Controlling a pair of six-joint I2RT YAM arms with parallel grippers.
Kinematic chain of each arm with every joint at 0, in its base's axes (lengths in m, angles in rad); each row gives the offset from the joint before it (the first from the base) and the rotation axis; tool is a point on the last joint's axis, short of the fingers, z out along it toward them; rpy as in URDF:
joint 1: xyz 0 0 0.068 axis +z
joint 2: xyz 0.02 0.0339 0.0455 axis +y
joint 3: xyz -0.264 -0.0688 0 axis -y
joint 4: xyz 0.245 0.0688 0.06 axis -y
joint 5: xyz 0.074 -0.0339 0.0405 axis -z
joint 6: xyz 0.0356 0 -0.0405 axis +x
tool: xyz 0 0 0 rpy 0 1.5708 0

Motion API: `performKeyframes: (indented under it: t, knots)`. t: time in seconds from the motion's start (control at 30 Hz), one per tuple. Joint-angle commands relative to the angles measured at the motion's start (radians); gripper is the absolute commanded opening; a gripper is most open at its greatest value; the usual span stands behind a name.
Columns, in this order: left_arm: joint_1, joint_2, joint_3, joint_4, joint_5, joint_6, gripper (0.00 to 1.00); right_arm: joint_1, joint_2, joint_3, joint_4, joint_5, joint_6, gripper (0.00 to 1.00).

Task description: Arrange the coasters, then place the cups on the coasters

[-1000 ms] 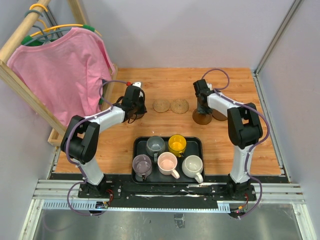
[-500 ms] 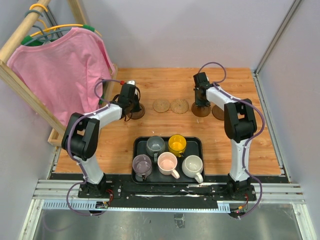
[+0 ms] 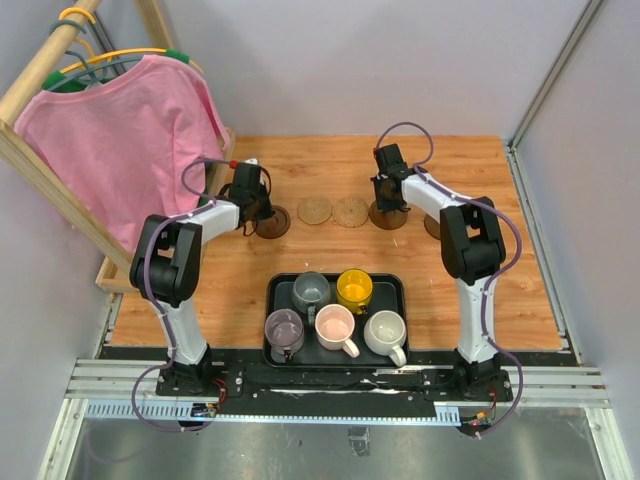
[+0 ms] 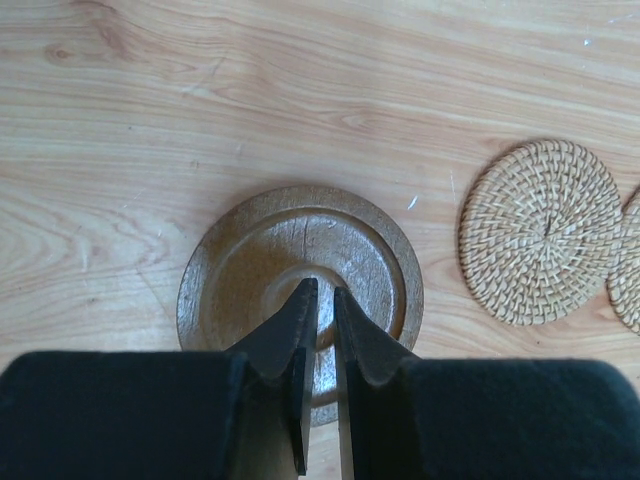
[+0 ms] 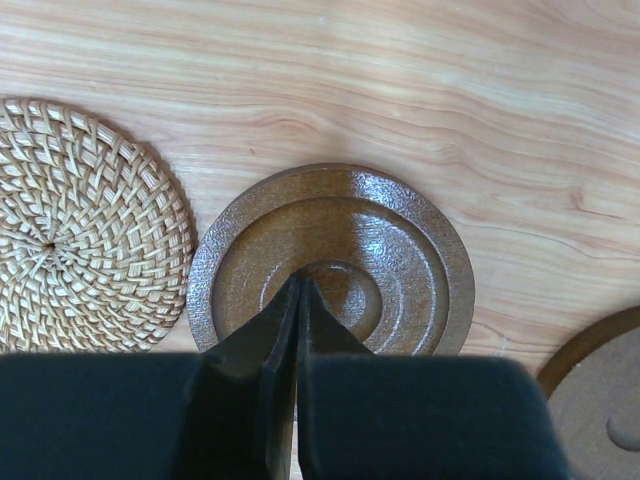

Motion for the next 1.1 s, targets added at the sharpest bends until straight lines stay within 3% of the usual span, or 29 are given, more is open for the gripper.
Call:
performKeyframes:
  t: [0.0, 0.67, 1.07]
  knots:
    - [0.011, 0.037, 0.046, 0.007, 0.028, -0.02, 0.16, 0.045, 0.03, 0.02, -0.008, -0.039, -0.026, 0.01]
    - [0.015, 0.049, -0.007, 0.011, 0.073, -0.033, 0.12, 0.07, -0.119, -0.035, 0.005, 0.059, -0.059, 0.02]
    - [0.089, 0.145, 0.073, 0.011, 0.096, -0.069, 0.12, 0.149, -0.16, -0.047, 0.048, -0.044, -0.099, 0.05]
